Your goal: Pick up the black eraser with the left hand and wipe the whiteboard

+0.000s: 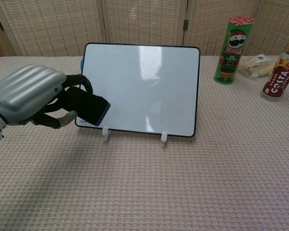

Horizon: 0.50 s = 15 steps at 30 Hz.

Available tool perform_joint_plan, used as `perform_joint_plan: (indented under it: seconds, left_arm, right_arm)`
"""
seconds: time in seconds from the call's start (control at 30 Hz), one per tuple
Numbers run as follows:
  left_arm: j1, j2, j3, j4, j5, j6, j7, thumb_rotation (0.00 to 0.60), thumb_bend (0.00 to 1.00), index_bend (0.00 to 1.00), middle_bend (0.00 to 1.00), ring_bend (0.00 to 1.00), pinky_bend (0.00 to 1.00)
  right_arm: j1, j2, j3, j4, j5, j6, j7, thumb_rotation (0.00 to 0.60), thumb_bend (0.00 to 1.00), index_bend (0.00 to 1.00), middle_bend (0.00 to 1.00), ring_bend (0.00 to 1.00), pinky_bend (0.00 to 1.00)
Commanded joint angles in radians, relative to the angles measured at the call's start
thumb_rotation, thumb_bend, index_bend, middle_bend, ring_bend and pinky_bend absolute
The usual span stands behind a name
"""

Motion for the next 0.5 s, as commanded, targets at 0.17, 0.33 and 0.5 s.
perform_joint_plan:
  seconds: [0.17,0.33,0.5]
  left_arm:
    - [-0.077,-0.280,-0.103,0.332,0.112,0.086,0.018,0.600,0.45,0.69,1.00,0.95,1.00]
    - [-0.146,-0.401,-0.139,0.535,0.134,0.078,0.055,0.600,0.45,0.68,1.00,0.95,1.00]
    - [-0.189,-0.485,-0.179,0.651,0.100,0.040,0.127,0.600,0.45,0.66,1.00,0.95,1.00]
  right_arm:
    - [-0.003,0.013,-0.005,0.003,-0.009,0.013,0.027,0.600,0.27,0.00,0.00,0.00,0.00]
    - [-0.010,0.022,-0.006,0.010,-0.022,0.042,0.055,0.600,0.27,0.00,0.00,0.00,0.00]
    - [-0.014,0.030,-0.008,0.019,-0.032,0.059,0.080,0.600,0.27,0.00,0.00,0.00,0.00]
